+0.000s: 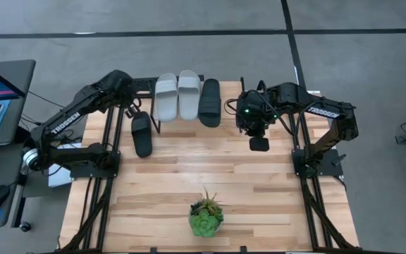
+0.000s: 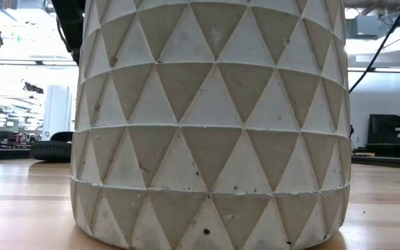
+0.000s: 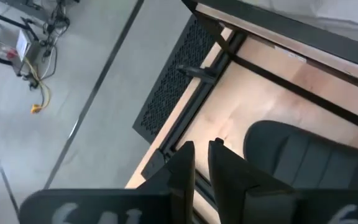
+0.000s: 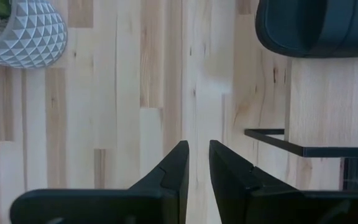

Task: Pick and place slides into the shelf
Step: Put the black slide on the shelf

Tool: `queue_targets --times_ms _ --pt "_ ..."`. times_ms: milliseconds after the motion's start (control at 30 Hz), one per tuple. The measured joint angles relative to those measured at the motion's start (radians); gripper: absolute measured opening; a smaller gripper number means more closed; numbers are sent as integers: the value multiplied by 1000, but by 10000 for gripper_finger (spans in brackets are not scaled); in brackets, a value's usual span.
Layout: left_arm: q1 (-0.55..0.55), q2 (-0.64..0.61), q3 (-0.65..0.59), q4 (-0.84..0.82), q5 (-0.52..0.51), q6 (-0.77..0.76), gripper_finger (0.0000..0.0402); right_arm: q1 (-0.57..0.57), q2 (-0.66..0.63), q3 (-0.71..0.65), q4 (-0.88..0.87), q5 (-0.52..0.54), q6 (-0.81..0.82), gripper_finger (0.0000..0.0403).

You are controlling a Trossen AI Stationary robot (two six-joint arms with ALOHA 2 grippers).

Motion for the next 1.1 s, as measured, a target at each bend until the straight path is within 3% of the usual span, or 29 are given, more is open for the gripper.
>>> queue_targets --times_ms 133,333,467,600,767,933,1100 --pt "1 0 0 2 -19 3 67 0 0 0 16 0 0 54" --pt "16 0 -10 15 -47 12 143 0 0 0 21 0 0 54" --pt "16 1 -35 35 -51 85 177 -4 0 0 21 0 0 54" --pt "21 1 -43 58 -109 53 179 -7 0 0 21 0 0 54" --pt "19 1 -43 19 -68 58 166 -7 0 0 15 0 -1 54" --pt "19 1 -44 -34 125 6 159 -7 0 0 11 0 -2 54" --pt "24 0 -98 -57 155 -20 158 -7 0 0 -11 0 -2 54"
